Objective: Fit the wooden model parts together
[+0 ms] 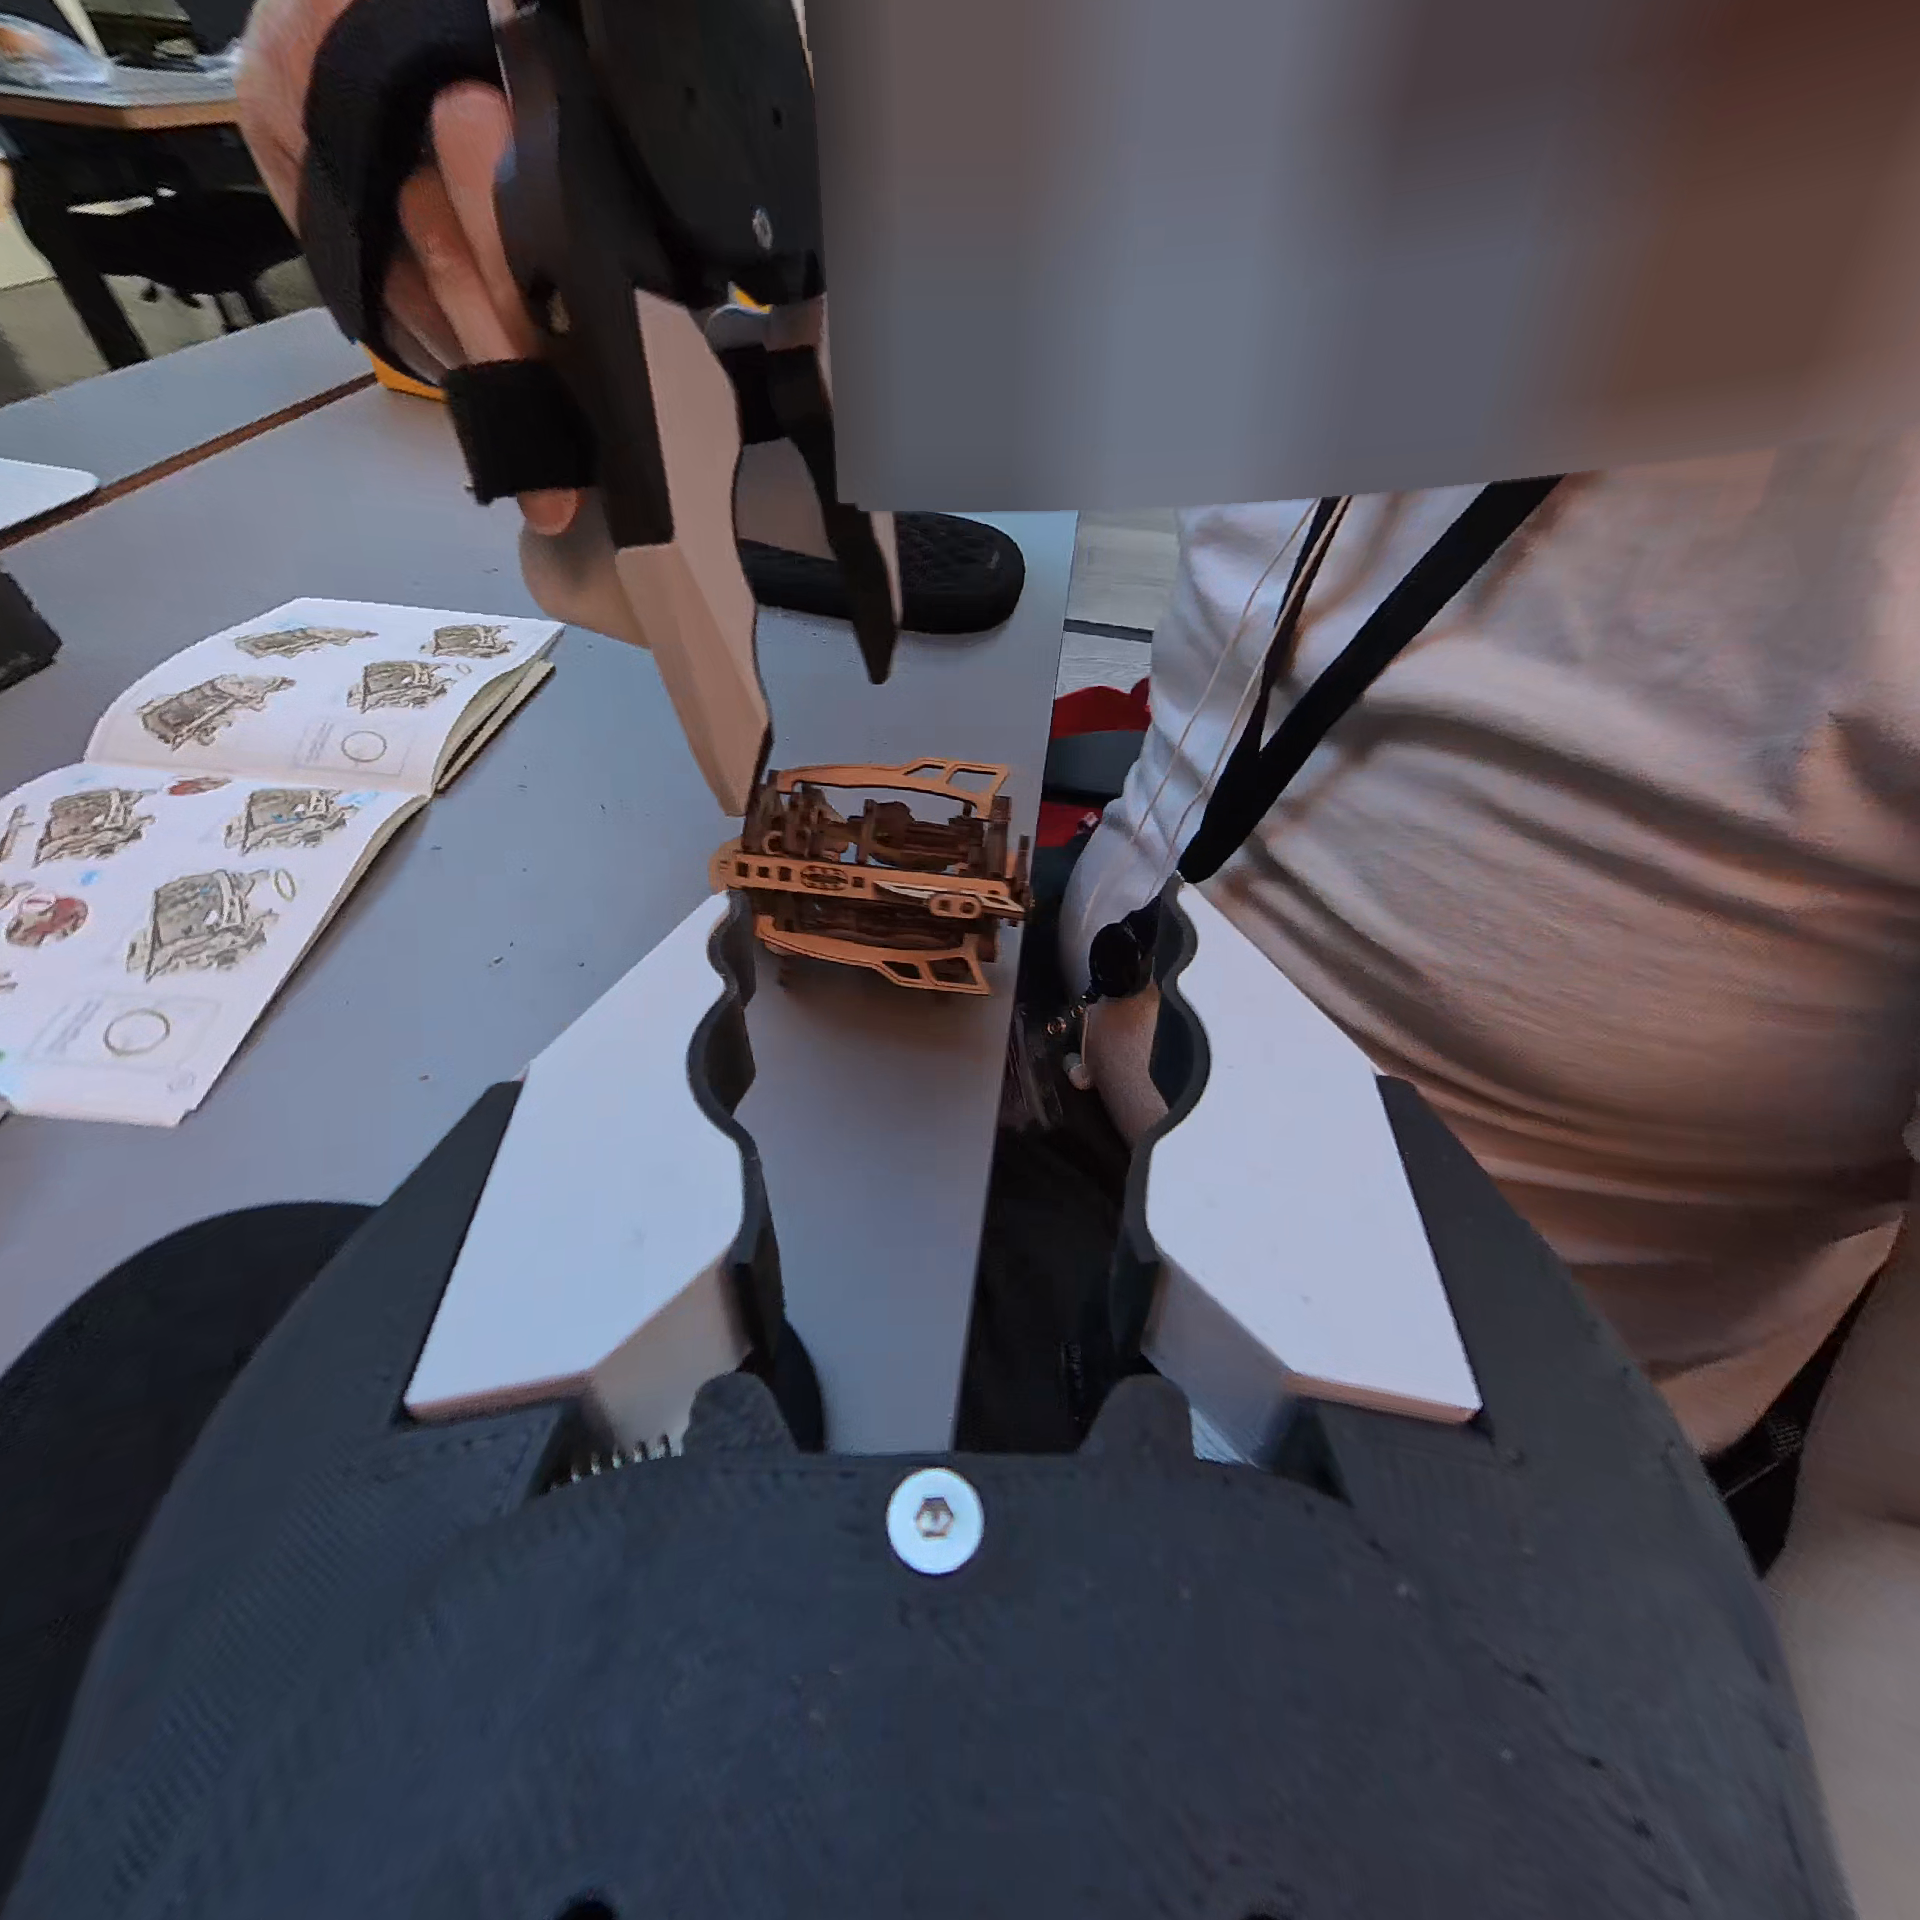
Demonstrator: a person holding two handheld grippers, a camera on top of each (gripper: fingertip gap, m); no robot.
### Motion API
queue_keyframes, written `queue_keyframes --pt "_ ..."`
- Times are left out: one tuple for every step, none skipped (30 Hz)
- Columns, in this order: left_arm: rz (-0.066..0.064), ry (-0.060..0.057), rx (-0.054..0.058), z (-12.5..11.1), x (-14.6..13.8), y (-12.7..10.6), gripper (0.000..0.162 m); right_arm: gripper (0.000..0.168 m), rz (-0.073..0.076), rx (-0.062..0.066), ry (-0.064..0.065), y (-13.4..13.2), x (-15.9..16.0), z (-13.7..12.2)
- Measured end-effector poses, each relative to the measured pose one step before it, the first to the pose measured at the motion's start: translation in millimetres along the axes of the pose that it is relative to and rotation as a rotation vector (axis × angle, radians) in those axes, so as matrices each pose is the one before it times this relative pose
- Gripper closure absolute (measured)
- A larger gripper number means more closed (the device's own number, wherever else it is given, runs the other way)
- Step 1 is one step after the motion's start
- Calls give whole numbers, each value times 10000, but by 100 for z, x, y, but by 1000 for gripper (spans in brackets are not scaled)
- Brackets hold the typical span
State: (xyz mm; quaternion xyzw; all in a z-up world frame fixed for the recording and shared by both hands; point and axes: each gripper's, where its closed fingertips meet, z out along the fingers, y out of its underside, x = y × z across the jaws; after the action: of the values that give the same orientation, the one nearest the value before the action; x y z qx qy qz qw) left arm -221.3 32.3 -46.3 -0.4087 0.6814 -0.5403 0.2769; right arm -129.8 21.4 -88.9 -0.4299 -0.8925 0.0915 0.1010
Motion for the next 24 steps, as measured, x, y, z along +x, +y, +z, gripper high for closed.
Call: queue_keyframes --pt "25 -263 88 -258 482 -94 86 79 -255 -187 -160 112 173 208" --pt "46 -199 143 -298 498 -186 86 75 -114 -109 -187 90 124 223" --pt "30 -98 184 -335 569 -243 86 75 -118 -29 -294 61 -102 246" --pt "11 -47 204 -350 550 -250 86 76 -144 6 -155 29 53 291" --pt "-1 -34 179 -338 492 -195 86 76 -95 -33 -88 5 86 381" --pt "3 -73 133 -322 340 -100 87 76 -99 -24 -144 -114 -83 446" --pt "0 -121 86 -305 190 -12 87 76 -153 11 33 -246 111 424" --pt "-27 -105 57 -278 146 34 87 77 -177 35 74 -304 117 392" --pt "-39 -46 45 -221 189 48 88 77 -111 -54 -95 -131 -180 411" --pt "-14 -26 50 -176 178 22 88 78 -10 -196 -108 158 -177 444" --pt "11 -55 46 -140 98 -10 88 78 14 -177 -18 220 -22 449" --pt "20 -54 35 -104 50 -4 89 83 56 -113 -132 168 -216 393" --pt "13 -1 44 -80 97 -21 89 90 114 -85 -148 139 -252 289" --pt "2 28 65 -34 98 -68 89 98 153 -73 123 126 207 95" --pt "-6 23 62 -16 43 -58 90 104 181 4 87 49 172 -56" --pt "-12 27 43 2 5 -38 90 105 235 43 -40 13 -42 -51" --pt "-14 30 17 27 -20 12 90 105 217 -39 40 165 71 -34" --pt "3 27 15 42 -45 2 90 105 242 -47 104 213 141 -25" --pt "28 45 40 47 -43 -21 90 106 276 6 94 178 105 -31" --pt "45 78 79 68 -17 -85 90 106 315 -4 104 253 120 -56" --pt "41 72 86 73 -67 -87 90 106 364 13 118 312 171 -63" --pt "7 58 58 92 -150 -12 91 106 427 47 163 347 283 -89" --pt "-27 71 44 98 -185 14 91 106 528 69 203 398 415 -90" --pt "-39 66 45 98 -229 41 91 106 640 64 204 466 499 -104"
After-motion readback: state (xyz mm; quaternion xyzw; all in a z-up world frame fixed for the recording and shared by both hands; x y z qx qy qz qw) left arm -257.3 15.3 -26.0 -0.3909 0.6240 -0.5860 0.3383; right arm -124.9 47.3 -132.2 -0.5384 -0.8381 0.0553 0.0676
